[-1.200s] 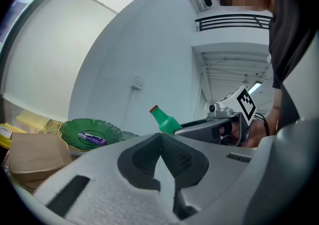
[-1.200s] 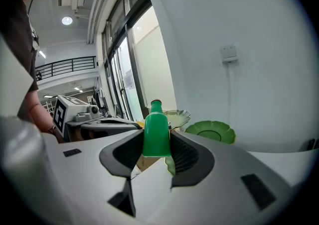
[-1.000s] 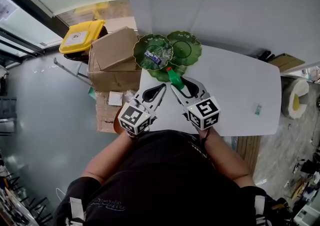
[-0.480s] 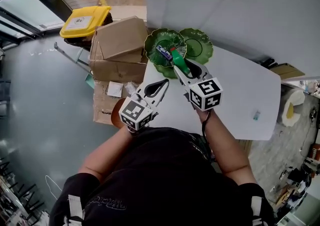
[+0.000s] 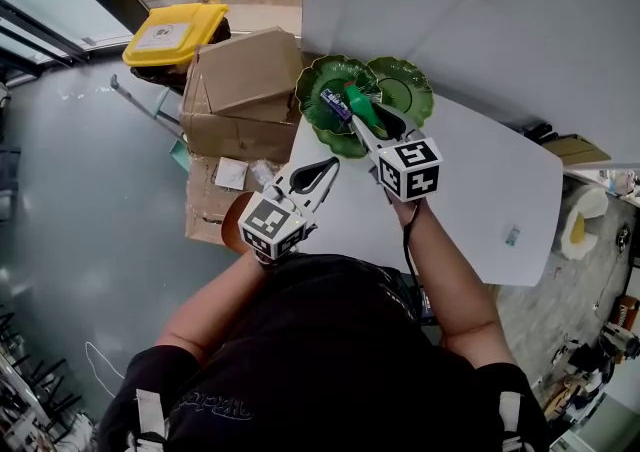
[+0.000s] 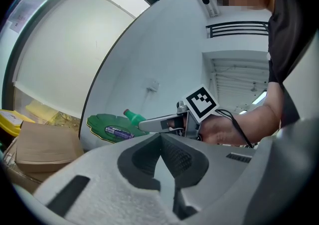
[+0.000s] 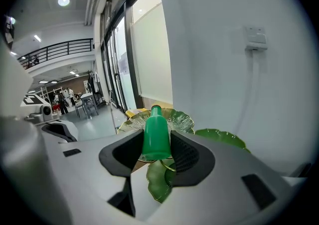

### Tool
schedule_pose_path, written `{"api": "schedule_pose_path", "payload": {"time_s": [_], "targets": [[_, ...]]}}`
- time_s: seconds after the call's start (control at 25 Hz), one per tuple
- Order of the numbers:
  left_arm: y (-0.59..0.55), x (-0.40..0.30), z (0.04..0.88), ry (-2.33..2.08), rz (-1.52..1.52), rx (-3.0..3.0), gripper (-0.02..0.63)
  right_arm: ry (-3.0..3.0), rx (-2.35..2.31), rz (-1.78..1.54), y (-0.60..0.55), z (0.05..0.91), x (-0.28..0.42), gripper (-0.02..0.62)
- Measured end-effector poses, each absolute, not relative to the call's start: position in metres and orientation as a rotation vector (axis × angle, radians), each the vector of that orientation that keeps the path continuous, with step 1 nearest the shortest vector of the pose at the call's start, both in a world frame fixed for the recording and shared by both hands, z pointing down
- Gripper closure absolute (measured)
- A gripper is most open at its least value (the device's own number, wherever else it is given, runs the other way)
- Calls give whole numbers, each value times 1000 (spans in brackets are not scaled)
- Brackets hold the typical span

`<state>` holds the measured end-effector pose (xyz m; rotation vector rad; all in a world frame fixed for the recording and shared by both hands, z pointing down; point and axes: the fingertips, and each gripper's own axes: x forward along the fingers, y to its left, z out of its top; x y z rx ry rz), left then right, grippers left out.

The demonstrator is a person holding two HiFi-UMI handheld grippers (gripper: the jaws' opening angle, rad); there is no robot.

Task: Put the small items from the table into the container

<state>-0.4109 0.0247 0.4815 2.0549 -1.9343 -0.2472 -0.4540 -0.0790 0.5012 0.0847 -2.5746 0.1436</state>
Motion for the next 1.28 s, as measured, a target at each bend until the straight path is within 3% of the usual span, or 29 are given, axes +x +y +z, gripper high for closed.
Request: {"api": "schedule_pose_path", "payload": {"time_s": [1.28], "targets": [[28, -384, 473, -1893, -219, 2116, 598, -2663, 57, 111, -57, 473, -429, 411]]}}
